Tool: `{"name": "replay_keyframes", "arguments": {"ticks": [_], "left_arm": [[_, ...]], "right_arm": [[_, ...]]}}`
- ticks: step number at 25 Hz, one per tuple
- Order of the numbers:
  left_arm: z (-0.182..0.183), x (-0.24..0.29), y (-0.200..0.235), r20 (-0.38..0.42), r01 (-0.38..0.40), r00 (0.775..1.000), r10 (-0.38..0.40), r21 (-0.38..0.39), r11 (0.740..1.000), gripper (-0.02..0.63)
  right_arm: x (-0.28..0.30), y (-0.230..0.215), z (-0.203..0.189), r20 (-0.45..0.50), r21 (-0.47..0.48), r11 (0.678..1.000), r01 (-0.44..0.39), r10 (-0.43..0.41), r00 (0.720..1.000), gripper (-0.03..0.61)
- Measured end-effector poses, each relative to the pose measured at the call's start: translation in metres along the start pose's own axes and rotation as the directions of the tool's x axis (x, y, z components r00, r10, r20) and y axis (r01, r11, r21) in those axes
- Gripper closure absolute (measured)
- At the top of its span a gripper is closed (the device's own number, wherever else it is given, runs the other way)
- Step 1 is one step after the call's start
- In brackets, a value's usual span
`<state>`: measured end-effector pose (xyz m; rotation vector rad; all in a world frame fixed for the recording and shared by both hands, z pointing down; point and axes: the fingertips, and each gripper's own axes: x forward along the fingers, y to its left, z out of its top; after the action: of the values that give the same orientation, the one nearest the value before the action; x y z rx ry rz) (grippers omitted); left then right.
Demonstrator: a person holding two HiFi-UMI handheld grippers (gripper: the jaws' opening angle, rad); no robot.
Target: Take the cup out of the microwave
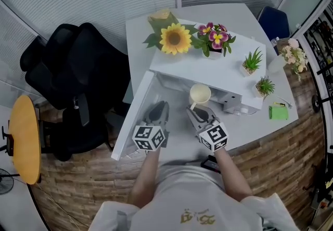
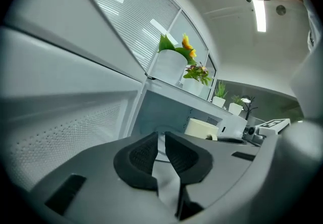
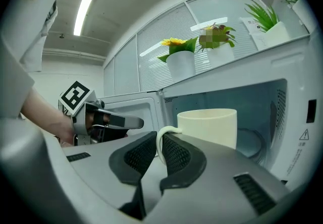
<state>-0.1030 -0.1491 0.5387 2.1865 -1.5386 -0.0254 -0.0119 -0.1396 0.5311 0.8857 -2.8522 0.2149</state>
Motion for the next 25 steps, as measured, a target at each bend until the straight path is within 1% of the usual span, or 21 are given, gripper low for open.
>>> {"name": "replay_keyframes", "arguments": {"ticks": [7, 12, 18, 25], "left_arm": [[-0.005, -0.008, -0.002, -0.009, -0.011, 1.000, 0.011, 0.013, 1.000, 0.601], [-0.016, -0.013, 0.002, -0.035, -0.036, 0.999, 0.036, 0.012, 0.999, 0.602], [-0.031, -0.014, 0.005, -0.064, -0.049, 0.997, 0.049, 0.000, 0.999, 0.603], [-0.048, -0.015, 0.014, -0.100, -0.080, 0.992, 0.078, -0.017, 0.997, 0.603]], "right_arm": [[-0.007, 0.012, -0.002, 0.008, 0.008, 0.999, -0.038, 0.038, 0.999, 0.531], [-0.008, 0.026, -0.013, -0.012, 0.025, 0.995, -0.098, 0.098, 0.995, 0.531], [-0.007, 0.040, -0.031, -0.043, 0.070, 0.977, -0.202, 0.205, 0.978, 0.531], [0.001, 0.049, -0.054, -0.099, 0.085, 0.960, -0.267, 0.275, 0.956, 0.531]]}}
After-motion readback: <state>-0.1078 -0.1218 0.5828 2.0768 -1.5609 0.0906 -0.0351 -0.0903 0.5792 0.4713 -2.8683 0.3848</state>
